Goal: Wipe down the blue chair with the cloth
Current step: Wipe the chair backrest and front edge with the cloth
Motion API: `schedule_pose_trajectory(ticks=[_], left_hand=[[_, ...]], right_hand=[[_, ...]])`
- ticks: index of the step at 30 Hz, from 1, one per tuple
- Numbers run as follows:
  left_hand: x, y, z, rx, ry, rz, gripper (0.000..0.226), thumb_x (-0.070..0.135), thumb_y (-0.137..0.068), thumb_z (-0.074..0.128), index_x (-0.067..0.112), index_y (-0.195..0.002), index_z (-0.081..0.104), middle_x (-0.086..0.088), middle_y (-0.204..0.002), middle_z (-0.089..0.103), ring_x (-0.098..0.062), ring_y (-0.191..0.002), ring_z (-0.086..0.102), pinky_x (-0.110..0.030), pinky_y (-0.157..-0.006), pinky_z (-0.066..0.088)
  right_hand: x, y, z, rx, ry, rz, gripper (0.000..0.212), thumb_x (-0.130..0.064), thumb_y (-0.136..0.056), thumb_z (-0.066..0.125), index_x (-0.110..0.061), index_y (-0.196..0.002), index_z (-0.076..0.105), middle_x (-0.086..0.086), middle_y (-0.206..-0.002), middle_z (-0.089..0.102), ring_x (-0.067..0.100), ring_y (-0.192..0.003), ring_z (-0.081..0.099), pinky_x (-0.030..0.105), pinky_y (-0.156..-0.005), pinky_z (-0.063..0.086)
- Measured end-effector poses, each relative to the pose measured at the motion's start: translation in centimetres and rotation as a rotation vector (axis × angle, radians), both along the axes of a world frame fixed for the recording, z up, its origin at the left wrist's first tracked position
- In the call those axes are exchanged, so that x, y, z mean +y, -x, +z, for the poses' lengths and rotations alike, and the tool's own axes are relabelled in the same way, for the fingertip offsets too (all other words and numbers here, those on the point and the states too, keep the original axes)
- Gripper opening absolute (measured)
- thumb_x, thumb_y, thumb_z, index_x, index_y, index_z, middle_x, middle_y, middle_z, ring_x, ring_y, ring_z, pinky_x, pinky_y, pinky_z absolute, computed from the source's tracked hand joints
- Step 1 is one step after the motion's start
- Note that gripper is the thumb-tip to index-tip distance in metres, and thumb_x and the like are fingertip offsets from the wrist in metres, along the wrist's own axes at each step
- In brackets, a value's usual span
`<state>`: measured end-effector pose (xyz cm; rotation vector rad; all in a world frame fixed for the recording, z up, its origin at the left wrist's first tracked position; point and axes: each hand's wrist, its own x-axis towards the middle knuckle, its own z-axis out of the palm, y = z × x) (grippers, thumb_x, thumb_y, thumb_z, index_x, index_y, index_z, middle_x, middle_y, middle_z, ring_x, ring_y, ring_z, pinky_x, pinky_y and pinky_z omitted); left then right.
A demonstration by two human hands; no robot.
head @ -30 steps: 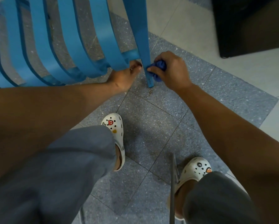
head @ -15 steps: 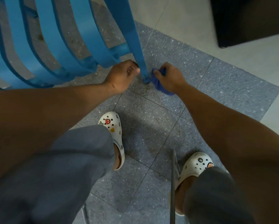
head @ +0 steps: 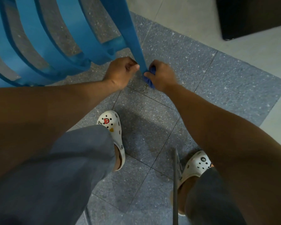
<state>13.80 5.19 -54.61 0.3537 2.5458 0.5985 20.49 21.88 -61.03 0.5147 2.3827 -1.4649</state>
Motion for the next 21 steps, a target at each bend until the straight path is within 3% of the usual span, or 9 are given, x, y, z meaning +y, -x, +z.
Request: schedule_pose_trajectory(ticks=[3,5,7,11,13,15,18,21], left_hand=[[0.2,-0.1,-0.1,0.011,-0.008,-0.003,0.028,0.035,-0.101,0.059,0.011,-0.111,0.07,0.007,-0.091,0.063,-0.008,-0.085,0.057,-0.014,-0.067,0.031],[0.1,-0.1,-0.1,0.015,-0.013,-0.011,0.028,0.034,-0.101,0.059,0.01,-0.11,0.07,0.007,-0.091,0.063,-0.008,-0.085,0.056,-0.014,-0.065,0.03],[0.0,0.0,0.0,0.007,-0.008,-0.016,0.028,0.035,-0.101,0.059,0.011,-0.111,0.07,0.005,-0.093,0.064,-0.009,-0.087,0.057,-0.018,-0.068,0.033],[-0.2,0.2,0.0,0.004,-0.009,-0.001,0.028,0.036,-0.101,0.059,0.012,-0.112,0.07,0.005,-0.094,0.064,-0.009,-0.088,0.057,-0.02,-0.07,0.034],[-0.2,0.2,-0.1,-0.012,-0.045,0.031,0.028,0.035,-0.1,0.06,0.011,-0.112,0.07,0.005,-0.096,0.066,-0.009,-0.089,0.059,-0.017,-0.071,0.036],[-0.2,0.2,-0.1,-0.021,-0.052,0.035,0.029,0.036,-0.1,0.061,0.011,-0.113,0.07,0.007,-0.095,0.066,-0.007,-0.089,0.06,-0.013,-0.069,0.036],[-0.3,0.4,-0.2,-0.023,-0.043,0.026,0.029,0.037,-0.1,0.061,0.013,-0.112,0.07,0.01,-0.094,0.064,-0.006,-0.088,0.058,-0.001,-0.061,0.034],[-0.2,0.3,-0.3,-0.017,-0.035,0.013,0.028,0.037,-0.1,0.061,0.014,-0.111,0.07,0.01,-0.093,0.064,-0.005,-0.087,0.058,0.002,-0.059,0.033]], right_hand=[[-0.2,-0.1,-0.4,-0.08,-0.015,-0.041,0.014,-0.02,-0.093,0.07,-0.014,-0.095,0.058,-0.01,-0.066,0.059,-0.008,-0.05,0.06,0.007,-0.039,0.035],[0.1,0.3,0.1,-0.084,-0.069,0.049,0.022,-0.029,-0.096,0.068,-0.01,-0.104,0.061,-0.001,-0.081,0.062,0.007,-0.069,0.062,0.02,-0.058,0.044],[1.0,0.8,1.0,-0.038,-0.105,0.126,0.031,-0.037,-0.096,0.067,-0.009,-0.108,0.063,0.004,-0.092,0.06,0.02,-0.083,0.056,0.027,-0.067,0.04],[2.7,1.1,2.5,0.051,0.05,0.163,0.027,-0.038,-0.096,0.067,-0.014,-0.106,0.058,0.001,-0.091,0.06,0.016,-0.082,0.055,0.026,-0.071,0.045],[3.3,0.5,2.4,0.005,0.077,0.247,0.026,-0.034,-0.094,0.069,-0.018,-0.105,0.052,-0.006,-0.086,0.057,0.006,-0.074,0.051,0.02,-0.065,0.043],[3.2,-0.1,1.5,-0.012,0.057,0.275,0.026,-0.024,-0.091,0.071,-0.018,-0.104,0.049,-0.004,-0.084,0.054,0.002,-0.071,0.047,0.024,-0.062,0.039],[1.8,-0.1,0.1,0.03,0.046,0.112,0.026,-0.021,-0.089,0.074,-0.017,-0.099,0.051,-0.003,-0.082,0.054,0.0,-0.07,0.047,0.021,-0.06,0.037],[0.4,0.3,-1.0,0.015,-0.021,0.025,0.024,-0.025,-0.089,0.075,-0.019,-0.094,0.052,-0.006,-0.078,0.054,0.006,-0.07,0.05,0.023,-0.057,0.035]])
